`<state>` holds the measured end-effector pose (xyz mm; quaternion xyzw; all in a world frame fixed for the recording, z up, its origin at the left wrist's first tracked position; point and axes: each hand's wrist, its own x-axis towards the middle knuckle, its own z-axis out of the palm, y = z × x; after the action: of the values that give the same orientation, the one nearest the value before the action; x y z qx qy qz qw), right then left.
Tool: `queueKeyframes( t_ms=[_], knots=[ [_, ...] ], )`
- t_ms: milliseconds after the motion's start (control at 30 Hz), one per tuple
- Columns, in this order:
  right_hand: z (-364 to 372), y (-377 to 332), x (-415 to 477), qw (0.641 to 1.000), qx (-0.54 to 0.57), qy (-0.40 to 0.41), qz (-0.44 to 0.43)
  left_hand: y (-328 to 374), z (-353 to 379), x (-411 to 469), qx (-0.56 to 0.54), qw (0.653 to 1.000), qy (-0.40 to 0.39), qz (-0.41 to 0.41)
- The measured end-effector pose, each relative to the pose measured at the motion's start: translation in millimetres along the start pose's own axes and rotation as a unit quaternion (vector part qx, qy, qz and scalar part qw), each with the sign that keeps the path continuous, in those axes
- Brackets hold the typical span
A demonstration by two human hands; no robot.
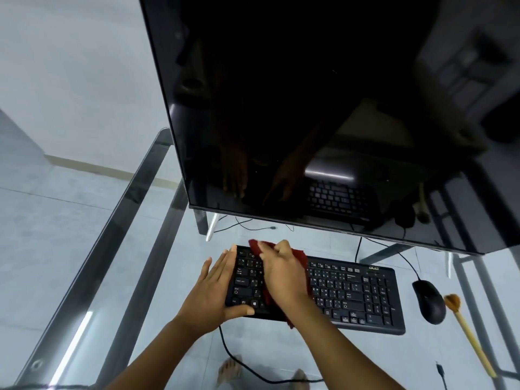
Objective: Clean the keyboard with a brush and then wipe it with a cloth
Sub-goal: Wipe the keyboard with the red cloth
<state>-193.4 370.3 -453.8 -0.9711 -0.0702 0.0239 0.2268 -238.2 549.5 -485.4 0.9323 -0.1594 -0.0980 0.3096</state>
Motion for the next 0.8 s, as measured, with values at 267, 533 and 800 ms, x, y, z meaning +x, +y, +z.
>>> queueKeyframes(
  t_ms=[267,533,800],
  knots=[
    [-27,44,-17,0.999,-0.032,-0.027,0.033,-1,1,1,0.019,1.000,-0.011,-0.006],
    [-3,18,-55,0.987,-0.022,-0.115,-0.114,-2,0,0,0.027,1.000,-0.008,-0.003],
    [-19,32,-70,0.986,-0.056,-0.091,-0.129,14,1,8,0.089,0.995,-0.021,0.025]
  ],
)
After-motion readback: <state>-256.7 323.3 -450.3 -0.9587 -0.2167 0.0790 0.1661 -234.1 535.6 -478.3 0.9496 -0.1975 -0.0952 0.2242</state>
